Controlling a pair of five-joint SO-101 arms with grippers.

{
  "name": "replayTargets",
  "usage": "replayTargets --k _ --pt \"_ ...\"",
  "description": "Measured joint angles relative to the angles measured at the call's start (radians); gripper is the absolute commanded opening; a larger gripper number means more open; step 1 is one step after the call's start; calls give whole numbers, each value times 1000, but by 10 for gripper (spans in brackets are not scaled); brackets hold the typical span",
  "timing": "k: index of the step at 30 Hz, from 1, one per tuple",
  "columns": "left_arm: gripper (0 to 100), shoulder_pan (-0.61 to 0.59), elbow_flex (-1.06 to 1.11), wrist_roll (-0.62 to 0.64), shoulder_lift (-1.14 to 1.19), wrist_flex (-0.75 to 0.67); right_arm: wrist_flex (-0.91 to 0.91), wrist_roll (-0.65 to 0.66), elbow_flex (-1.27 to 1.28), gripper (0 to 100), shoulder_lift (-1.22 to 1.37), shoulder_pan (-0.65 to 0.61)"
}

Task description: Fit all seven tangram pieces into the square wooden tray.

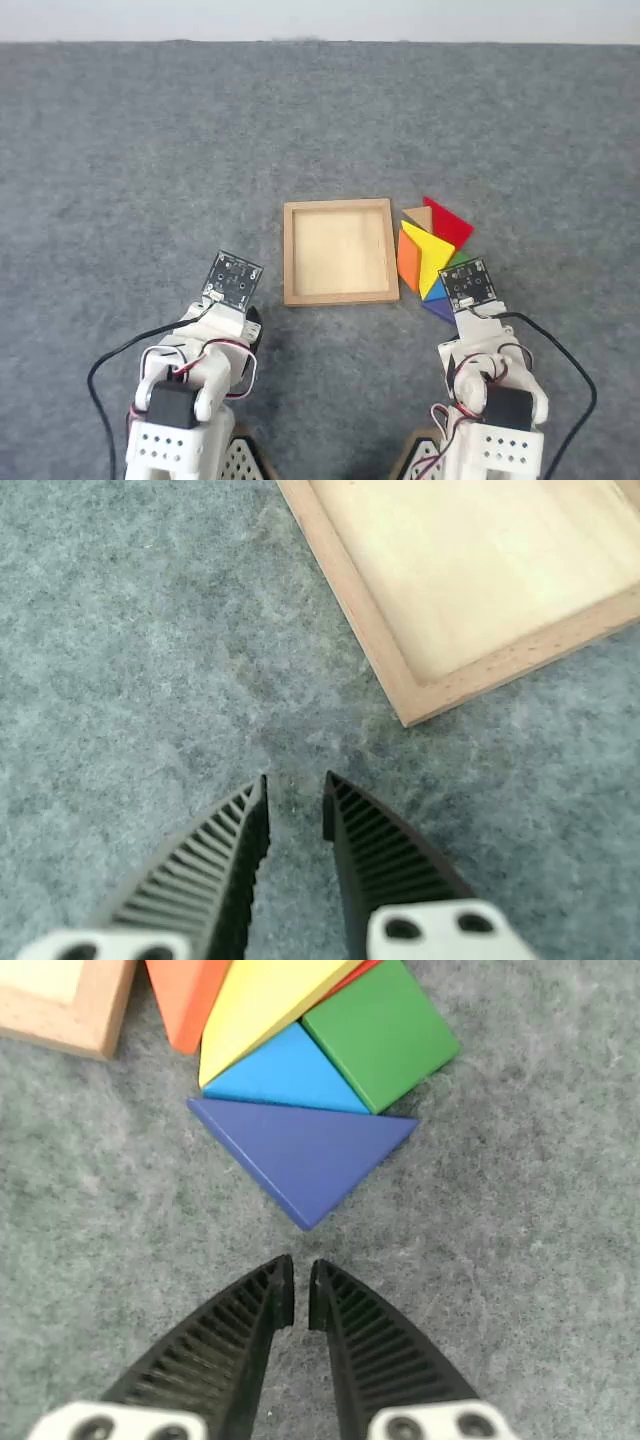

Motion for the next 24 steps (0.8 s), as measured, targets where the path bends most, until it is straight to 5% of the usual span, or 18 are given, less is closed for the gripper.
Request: replayTargets --k 9,14,24 --pt "88 0 0 0 0 0 -318 77 -2 41 0 8" --pt "88 0 0 0 0 0 -282 40 -127 42 9 -25" --pt "88 0 0 0 0 0 -275 -15 -585 43 713 -164"
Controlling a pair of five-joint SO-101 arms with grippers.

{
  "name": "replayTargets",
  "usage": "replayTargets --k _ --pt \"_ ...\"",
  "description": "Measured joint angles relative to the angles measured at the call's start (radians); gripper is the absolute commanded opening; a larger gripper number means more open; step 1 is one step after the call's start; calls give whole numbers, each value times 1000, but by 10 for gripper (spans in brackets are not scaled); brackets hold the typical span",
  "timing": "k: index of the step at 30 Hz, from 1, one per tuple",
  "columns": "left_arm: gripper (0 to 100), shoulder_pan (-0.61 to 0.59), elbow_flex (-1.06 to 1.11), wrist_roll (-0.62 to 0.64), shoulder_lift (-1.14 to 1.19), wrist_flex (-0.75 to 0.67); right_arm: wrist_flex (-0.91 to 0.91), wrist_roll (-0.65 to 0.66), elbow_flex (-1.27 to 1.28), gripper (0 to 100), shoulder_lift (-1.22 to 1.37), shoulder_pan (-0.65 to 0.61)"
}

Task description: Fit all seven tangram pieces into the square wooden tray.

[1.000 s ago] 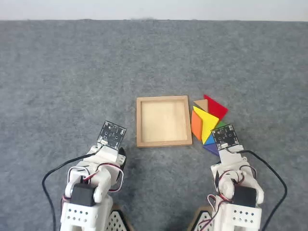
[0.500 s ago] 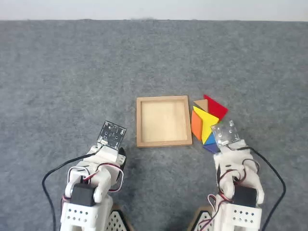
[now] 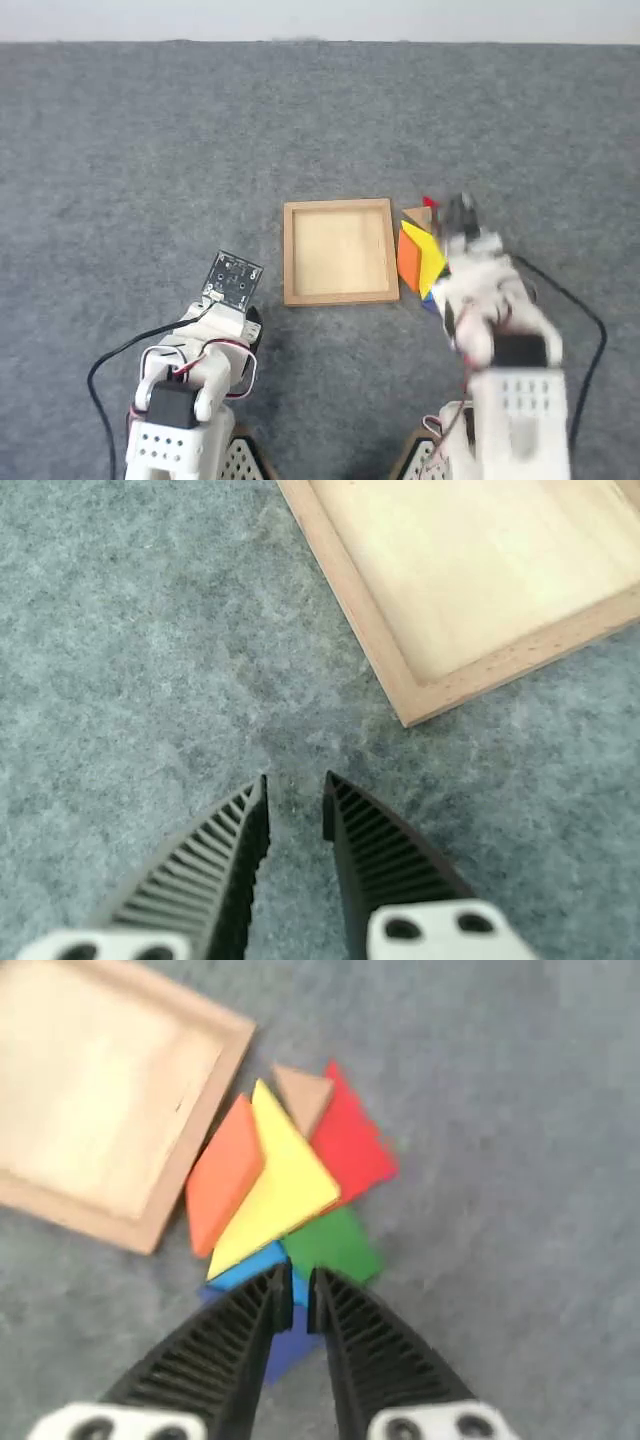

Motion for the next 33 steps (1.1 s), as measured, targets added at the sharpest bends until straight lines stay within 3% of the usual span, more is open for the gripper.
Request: replayTargets --k 3,7,14,33 --pt "88 0 0 0 0 0 6 -38 -195 69 284 -3" --pt "88 0 0 0 0 0 6 -54 -388 180 658 -3" --pt "88 0 0 0 0 0 -84 -55 -531 279 1100 -15" --pt "88 0 0 0 0 0 -118 -115 -620 281 1227 -153"
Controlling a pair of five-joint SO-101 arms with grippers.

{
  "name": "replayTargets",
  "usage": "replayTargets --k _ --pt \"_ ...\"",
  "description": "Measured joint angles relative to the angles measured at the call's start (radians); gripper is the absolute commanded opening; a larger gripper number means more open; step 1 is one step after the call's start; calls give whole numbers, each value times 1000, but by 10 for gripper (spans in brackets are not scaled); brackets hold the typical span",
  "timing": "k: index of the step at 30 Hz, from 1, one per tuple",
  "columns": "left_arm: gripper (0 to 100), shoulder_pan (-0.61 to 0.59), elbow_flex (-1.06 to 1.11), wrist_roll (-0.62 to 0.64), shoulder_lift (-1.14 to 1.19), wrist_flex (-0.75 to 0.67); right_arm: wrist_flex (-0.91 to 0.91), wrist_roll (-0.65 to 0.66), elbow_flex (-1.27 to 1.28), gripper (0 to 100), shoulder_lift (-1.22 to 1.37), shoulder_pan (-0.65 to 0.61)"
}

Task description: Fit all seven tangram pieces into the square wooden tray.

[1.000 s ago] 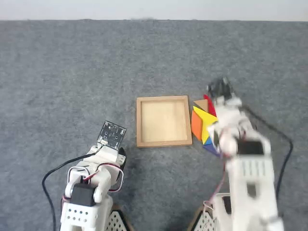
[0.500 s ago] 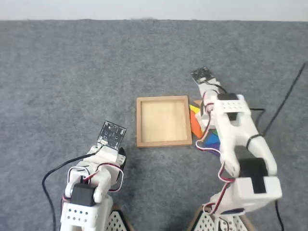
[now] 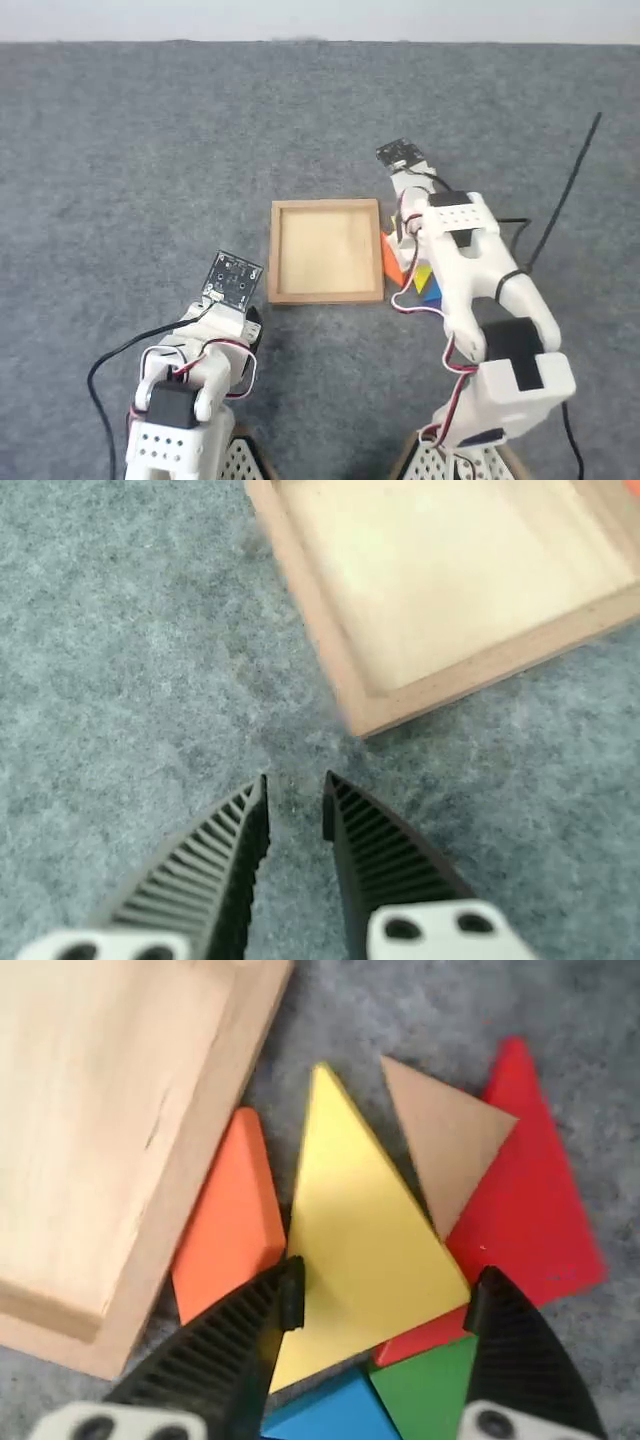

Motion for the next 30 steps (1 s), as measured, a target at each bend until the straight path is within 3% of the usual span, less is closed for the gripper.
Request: replayTargets --k 5,11,17,30 --pt "88 0 0 0 0 0 -2 -3 0 286 2 -28" --pt "88 0 0 0 0 0 -2 -3 2 364 11 -37" --pt "88 0 0 0 0 0 61 64 2 362 28 -58" --pt "88 0 0 0 0 0 84 78 -15 361 51 -60"
